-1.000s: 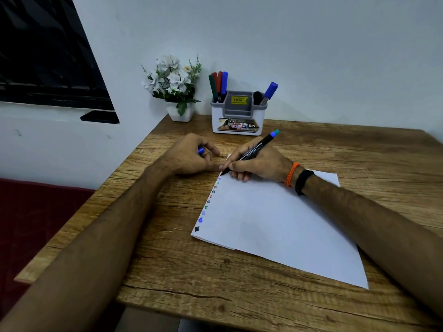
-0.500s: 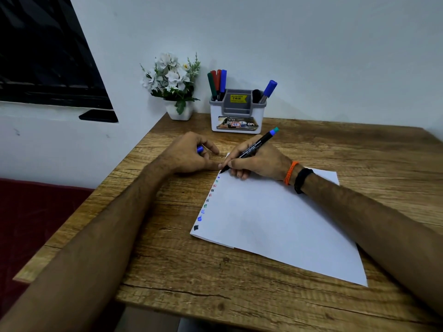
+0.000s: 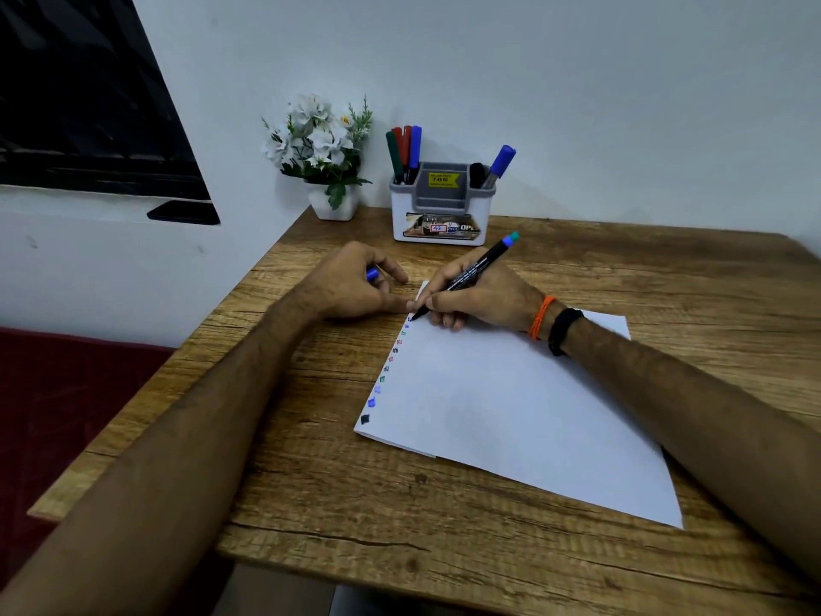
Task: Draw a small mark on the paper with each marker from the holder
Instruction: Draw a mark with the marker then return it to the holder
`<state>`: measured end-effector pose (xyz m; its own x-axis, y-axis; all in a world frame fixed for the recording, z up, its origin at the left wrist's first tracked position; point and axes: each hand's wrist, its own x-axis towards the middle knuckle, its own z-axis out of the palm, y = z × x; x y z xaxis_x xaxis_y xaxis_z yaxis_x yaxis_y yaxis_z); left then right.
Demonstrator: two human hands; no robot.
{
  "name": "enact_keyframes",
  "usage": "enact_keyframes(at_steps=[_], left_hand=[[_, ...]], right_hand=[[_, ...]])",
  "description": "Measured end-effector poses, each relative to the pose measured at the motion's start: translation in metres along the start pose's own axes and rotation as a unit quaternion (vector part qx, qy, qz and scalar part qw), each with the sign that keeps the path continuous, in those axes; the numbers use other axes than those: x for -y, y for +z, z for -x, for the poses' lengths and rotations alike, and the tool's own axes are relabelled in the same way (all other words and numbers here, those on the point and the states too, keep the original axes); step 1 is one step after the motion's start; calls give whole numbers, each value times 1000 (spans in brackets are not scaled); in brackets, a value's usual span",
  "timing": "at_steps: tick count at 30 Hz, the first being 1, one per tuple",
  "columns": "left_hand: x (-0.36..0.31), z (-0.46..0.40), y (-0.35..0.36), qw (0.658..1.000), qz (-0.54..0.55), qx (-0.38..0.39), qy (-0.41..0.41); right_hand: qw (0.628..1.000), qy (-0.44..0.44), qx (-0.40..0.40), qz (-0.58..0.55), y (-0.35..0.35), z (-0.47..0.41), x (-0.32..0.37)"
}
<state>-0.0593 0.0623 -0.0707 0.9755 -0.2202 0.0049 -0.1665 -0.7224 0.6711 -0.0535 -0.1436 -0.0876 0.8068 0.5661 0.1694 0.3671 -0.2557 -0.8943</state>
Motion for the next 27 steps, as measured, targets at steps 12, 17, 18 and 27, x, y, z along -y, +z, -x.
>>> enact_keyframes(at_steps=[12,17,18,27], left_hand=[[-4,2,0,1000,-1,3,-4],[-1,1,-1,1000,-6,0,-3],[-1,1,0,1000,-6,0,-4],[-3,2,0,1000,0,8,-8]], right_hand=[[1000,0,-2,-4,0,1,0],[1000,4,-14,-8,1,1,1],[1000,3,-11,-7,1,2,2],[1000,10,-1,-1,1,1,1]])
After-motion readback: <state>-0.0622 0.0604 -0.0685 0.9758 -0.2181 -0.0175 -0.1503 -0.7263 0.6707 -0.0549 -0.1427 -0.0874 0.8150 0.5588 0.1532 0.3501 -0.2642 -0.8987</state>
